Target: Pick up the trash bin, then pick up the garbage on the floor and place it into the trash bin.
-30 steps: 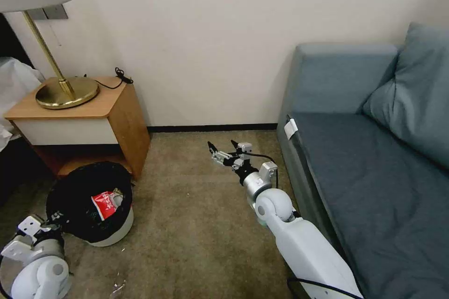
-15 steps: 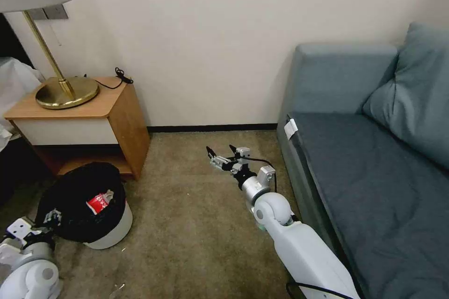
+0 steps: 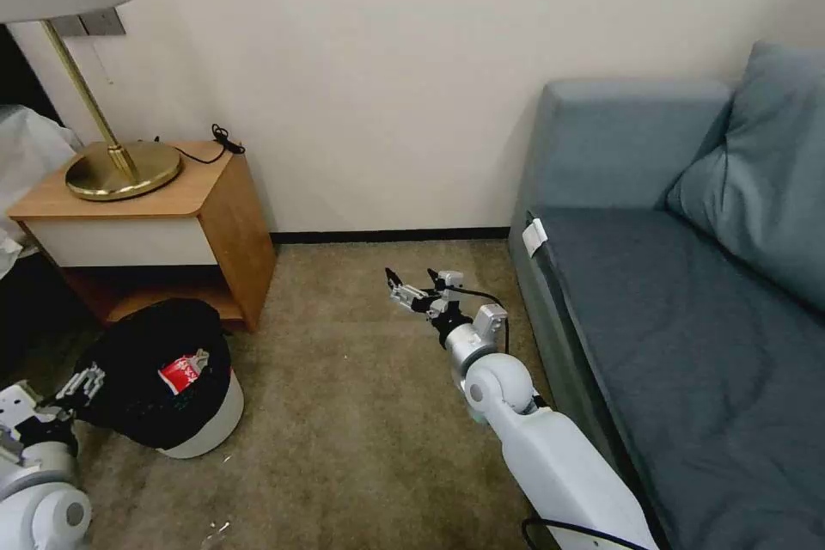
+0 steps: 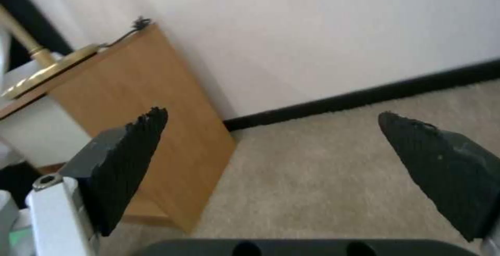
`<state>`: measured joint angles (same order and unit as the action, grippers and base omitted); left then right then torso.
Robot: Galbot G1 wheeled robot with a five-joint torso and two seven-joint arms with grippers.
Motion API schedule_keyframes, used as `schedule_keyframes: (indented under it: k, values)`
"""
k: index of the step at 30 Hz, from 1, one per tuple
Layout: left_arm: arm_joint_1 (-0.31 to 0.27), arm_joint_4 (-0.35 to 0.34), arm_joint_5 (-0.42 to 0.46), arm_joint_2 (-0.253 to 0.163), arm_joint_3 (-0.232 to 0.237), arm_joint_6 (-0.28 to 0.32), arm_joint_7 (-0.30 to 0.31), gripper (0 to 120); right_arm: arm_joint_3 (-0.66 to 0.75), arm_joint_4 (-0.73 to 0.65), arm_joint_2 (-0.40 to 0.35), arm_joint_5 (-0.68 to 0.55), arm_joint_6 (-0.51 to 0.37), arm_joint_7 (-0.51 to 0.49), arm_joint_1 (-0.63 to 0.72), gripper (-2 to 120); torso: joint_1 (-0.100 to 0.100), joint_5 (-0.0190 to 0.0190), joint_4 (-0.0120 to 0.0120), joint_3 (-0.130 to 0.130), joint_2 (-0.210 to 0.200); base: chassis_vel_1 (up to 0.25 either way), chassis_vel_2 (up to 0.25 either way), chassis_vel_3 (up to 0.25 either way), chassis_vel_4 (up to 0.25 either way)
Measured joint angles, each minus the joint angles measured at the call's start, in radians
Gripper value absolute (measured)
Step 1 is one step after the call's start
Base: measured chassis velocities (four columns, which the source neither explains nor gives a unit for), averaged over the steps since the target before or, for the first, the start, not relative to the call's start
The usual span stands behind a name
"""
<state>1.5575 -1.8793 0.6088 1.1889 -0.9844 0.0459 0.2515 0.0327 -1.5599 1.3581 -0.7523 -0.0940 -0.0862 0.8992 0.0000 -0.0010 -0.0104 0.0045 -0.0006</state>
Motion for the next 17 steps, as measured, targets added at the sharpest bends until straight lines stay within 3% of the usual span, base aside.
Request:
schedule_keyframes:
  k: [6,10,17]
  values:
    - [0.01,-0.095,-0.085,-0.001,0.012,-0.023,-0.026,100,0.038,-0.016,0.001,-0.048,-0.041,-0.039,0.01,100,0.0,0.0,-0.0001,0.0,0.0,0.0,0.0,0.0,0.0]
    - [0.011,-0.124,-0.105,-0.006,0.023,-0.019,-0.031,100,0.047,-0.023,-0.002,-0.054,-0.049,-0.039,0.014,100,0.0,0.0003,-0.0001,0.0,0.0,0.0,0.0,0.0,0.0]
    - [0.011,-0.171,-0.155,-0.023,0.087,0.002,-0.061,100,0.056,-0.045,-0.006,-0.07,-0.06,-0.018,0.017,100,0.0,0.0,0.0,0.0,0.0,0.0,0.0,0.0,0.0]
